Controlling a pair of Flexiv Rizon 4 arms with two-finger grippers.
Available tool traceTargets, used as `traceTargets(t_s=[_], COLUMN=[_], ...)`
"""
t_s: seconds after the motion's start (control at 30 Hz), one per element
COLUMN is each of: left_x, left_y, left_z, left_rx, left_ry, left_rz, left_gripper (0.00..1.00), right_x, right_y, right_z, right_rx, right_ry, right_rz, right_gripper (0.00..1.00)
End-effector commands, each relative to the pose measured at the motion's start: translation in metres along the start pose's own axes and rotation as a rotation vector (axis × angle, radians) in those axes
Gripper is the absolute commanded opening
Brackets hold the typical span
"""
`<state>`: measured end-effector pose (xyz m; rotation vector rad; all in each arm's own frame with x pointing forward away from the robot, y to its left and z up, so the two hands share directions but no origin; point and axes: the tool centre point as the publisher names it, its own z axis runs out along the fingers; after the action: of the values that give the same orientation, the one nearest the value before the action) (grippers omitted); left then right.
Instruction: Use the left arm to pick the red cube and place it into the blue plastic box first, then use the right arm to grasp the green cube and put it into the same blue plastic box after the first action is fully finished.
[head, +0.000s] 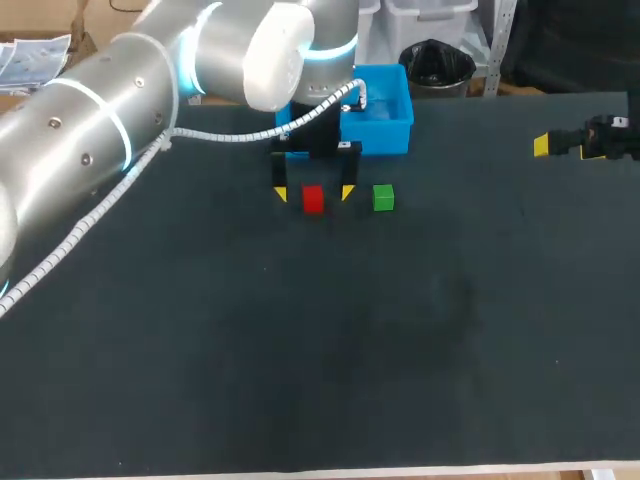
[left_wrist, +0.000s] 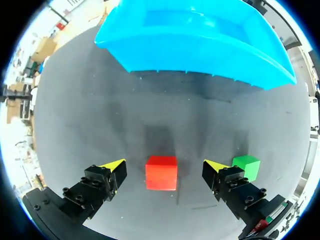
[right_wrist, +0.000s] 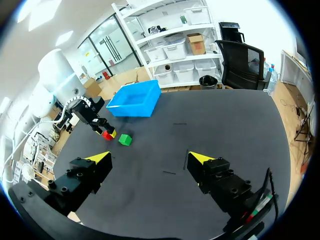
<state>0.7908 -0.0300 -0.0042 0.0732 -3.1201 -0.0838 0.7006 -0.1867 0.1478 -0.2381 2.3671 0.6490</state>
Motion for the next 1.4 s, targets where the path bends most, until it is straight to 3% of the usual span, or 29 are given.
traceTargets(t_s=[0.03,0.33,0.37,0.4,0.43,0.47,0.73,0.87,1.1,1.4], left_x=[-0.004,-0.004,-0.004,-0.004,-0.004,-0.005,-0.003,0.002,0.01,0.01], left_y=[-0.001,0.007,0.008,0.009,0.01,0.01,0.012,0.012,0.012,0.014], left_z=[0.004,0.016,0.017,0.018,0.02,0.021,0.021,0.01,-0.025,-0.081], left_rx=[-0.007,-0.015,-0.016,-0.013,-0.014,-0.013,0.008,0.069,0.12,0.107], left_ry=[-0.001,0.018,0.021,0.024,0.025,0.028,0.039,0.067,0.073,0.015], left_rz=[0.004,-0.003,-0.006,-0.008,-0.01,-0.015,-0.018,-0.025,-0.03,-0.029], left_gripper=[1.0,1.0,0.95,0.67,0.07,0.0,0.0,0.0,0.0,0.0], right_x=[0.0,0.0,0.0,0.0,0.0,0.0,0.0,0.0,0.0,0.0], right_y=[0.001,0.001,0.001,0.001,0.001,0.001,0.001,0.001,0.001,0.001], right_z=[-0.001,-0.001,-0.001,-0.001,-0.001,-0.001,-0.001,-0.001,-0.001,-0.001], right_rx=[0.004,0.004,0.004,0.004,0.004,0.004,0.004,0.004,0.004,0.004], right_ry=[0.001,0.001,0.001,0.001,0.001,0.001,0.001,0.001,0.001,0.001], right_rz=[0.001,0.001,0.001,0.001,0.001,0.001,0.001,0.001,0.001,0.001], right_gripper=[1.0,1.0,1.0,1.0,1.0,1.0,1.0,1.0,1.0,1.0])
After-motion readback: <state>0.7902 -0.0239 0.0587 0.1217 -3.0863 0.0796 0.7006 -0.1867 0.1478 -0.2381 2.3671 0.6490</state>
